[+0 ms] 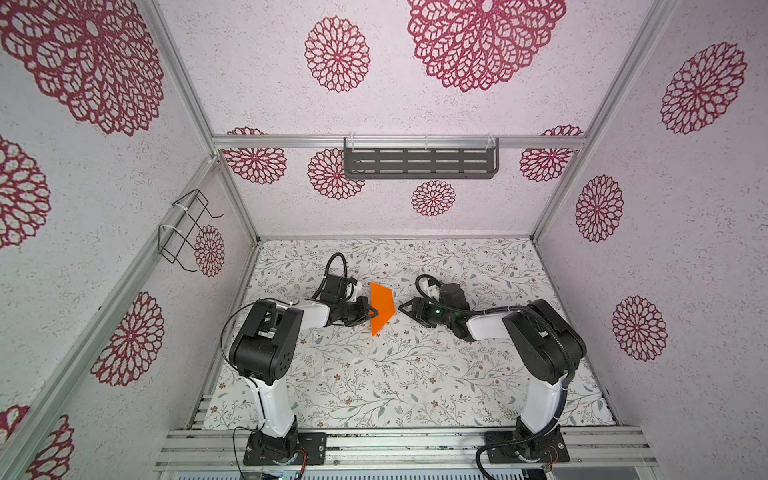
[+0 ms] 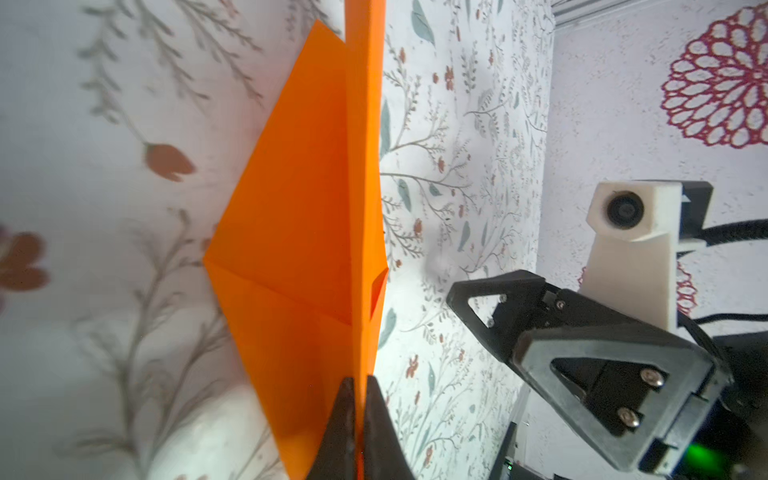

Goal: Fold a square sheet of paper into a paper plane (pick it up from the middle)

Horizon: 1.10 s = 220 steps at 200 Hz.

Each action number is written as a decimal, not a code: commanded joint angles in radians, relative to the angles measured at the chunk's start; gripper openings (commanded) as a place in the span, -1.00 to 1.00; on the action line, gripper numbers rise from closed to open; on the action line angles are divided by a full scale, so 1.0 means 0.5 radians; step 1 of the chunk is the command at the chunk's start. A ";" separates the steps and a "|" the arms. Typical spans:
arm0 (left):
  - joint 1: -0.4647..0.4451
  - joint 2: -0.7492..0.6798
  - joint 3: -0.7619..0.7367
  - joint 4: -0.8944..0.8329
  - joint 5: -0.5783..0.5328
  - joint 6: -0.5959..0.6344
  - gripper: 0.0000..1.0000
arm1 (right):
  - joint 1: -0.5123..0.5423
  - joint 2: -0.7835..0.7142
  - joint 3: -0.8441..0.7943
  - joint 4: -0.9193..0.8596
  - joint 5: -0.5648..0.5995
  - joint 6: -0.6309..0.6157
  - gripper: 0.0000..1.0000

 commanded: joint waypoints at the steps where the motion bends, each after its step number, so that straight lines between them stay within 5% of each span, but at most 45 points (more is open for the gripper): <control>1: -0.039 -0.006 0.024 0.223 0.197 -0.145 -0.87 | 0.007 -0.053 -0.025 0.115 -0.056 0.061 0.29; 38: -0.054 0.015 -0.023 0.501 0.346 -0.350 -0.87 | 0.004 0.005 -0.026 0.240 -0.171 0.205 0.34; 100: -0.057 0.087 0.029 0.402 0.386 -0.282 -0.88 | -0.032 0.121 -0.088 0.783 -0.271 0.498 0.26; 148: -0.073 0.130 0.108 0.116 0.368 -0.091 -0.88 | -0.069 0.168 -0.148 1.018 -0.280 0.593 -0.05; 220: -0.122 0.289 0.242 -0.138 0.313 0.049 -0.86 | -0.067 0.257 -0.125 0.768 -0.247 0.475 -0.51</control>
